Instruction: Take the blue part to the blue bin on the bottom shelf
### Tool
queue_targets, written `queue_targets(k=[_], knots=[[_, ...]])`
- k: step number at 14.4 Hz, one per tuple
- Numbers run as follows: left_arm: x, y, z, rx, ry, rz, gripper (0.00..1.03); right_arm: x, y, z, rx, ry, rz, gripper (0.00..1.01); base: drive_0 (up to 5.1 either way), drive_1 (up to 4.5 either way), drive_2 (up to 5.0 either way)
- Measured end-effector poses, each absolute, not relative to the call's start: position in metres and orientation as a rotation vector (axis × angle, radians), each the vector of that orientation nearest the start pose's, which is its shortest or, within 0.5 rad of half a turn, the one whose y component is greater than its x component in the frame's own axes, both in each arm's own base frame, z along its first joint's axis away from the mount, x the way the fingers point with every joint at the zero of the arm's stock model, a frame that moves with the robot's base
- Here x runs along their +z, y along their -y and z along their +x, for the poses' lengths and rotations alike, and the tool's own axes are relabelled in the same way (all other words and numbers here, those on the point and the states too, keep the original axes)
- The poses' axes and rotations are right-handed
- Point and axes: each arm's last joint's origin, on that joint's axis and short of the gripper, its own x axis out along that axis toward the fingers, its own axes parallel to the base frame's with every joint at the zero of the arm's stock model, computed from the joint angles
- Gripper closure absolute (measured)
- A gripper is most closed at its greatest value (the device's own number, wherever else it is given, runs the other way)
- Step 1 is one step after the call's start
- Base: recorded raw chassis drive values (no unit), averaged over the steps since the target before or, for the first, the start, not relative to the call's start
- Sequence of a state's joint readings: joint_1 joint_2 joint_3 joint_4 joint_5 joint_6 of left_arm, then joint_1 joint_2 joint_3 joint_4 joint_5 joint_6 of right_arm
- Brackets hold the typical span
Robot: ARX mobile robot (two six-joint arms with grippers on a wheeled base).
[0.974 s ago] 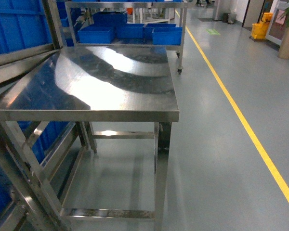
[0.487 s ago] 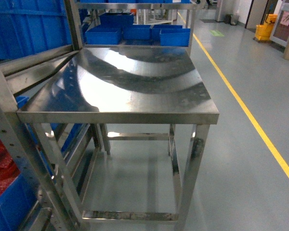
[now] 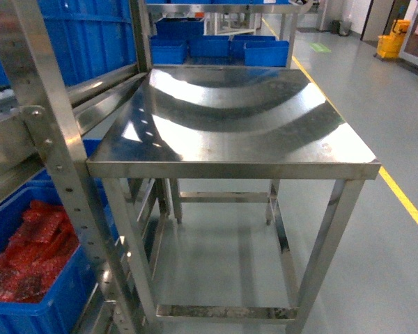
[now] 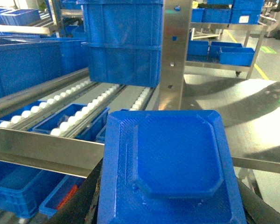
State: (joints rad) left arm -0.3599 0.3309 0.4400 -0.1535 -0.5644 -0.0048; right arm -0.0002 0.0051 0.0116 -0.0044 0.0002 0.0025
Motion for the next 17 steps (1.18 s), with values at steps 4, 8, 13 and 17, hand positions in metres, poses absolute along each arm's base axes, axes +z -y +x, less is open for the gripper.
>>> queue_targets(k=[4,8,13,17], knots=[[0.2712,0.0204,0.0987,0.206,-0.043,0.017,0.60,0.1668,0.0000,0.0973,0.000,0.003,0.003,0.03,-5.0,2.44,2.4],[0.2711,0.0204,0.0987,0.206,-0.043,0.017,0.60,0.1665,0.0000,0.0973,0.000,0.001,0.002,0.03,-5.1,2.38,2.4],[0.2711,0.0204,0.0987,0.206,-0.043,0.017,0.60,0.1666,0.0000,0.0973,0.000,0.001,0.002,0.03,-5.1,2.38,2.4],[0.2712,0.0204,0.0985,0.207,-0.042,0.016,0.60,0.1664,0.0000,0.0973,-0.001,0.000,0.002,0.03,-5.0,2.48,2.5]])
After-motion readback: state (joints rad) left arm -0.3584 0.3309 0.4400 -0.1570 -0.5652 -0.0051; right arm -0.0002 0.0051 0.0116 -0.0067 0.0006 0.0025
